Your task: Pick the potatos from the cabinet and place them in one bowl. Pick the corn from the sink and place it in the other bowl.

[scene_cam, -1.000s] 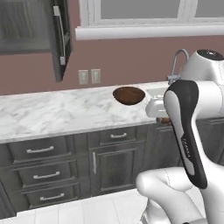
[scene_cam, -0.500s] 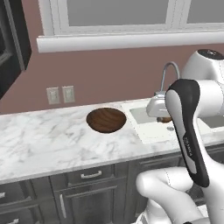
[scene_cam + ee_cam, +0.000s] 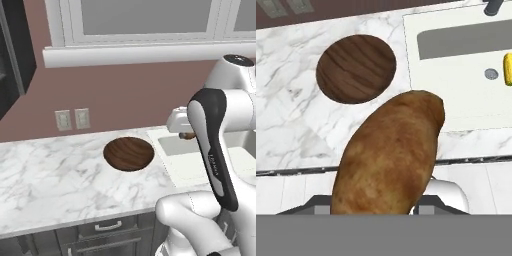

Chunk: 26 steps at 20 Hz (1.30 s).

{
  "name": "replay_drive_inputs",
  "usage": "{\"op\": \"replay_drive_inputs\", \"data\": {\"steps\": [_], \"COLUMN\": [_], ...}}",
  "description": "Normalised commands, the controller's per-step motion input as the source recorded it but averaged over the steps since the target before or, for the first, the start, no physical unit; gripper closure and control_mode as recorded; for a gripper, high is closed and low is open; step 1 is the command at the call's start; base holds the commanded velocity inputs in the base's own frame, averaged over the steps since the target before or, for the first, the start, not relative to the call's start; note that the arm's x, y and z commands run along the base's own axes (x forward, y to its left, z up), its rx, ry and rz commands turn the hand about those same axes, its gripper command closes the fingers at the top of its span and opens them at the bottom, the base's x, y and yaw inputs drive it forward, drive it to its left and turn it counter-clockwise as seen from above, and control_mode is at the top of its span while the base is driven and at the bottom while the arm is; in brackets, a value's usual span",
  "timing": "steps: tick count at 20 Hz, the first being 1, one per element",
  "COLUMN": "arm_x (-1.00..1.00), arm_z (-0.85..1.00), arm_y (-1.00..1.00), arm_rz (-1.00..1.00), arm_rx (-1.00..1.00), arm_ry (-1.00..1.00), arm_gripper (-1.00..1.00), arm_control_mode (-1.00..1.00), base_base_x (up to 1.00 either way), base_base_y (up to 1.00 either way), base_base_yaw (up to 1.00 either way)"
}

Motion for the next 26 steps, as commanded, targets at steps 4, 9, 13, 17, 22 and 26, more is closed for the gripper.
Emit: {"op": "replay_drive_inputs", "data": {"steps": [4,9,13,17,22,26], "arm_x": [0.0,0.0,0.0,0.0,0.08,0.77], "arm_z": [0.0,0.0,0.0,0.0,0.0,-0.05], "arm_y": [0.0,0.0,0.0,0.0,0.0,0.25], "arm_rz": [0.0,0.0,0.0,0.0,0.0,-0.03], "arm_rx": [0.0,0.0,0.0,0.0,0.0,0.0], "arm_ry": [0.0,0.0,0.0,0.0,0.0,0.02], "arm_gripper": [1.0,1.0,1.0,1.0,1.0,1.0], "arm_control_mode": [1.0,1.0,1.0,1.0,-1.0,-1.0], "base_base_x": [0.63,0.34,0.0,0.0,0.0,0.0], "base_base_y": [0.0,0.0,0.0,0.0,0.0,0.0], "base_base_yaw": [0.01,-0.01,0.0,0.0,0.0,0.0]}}
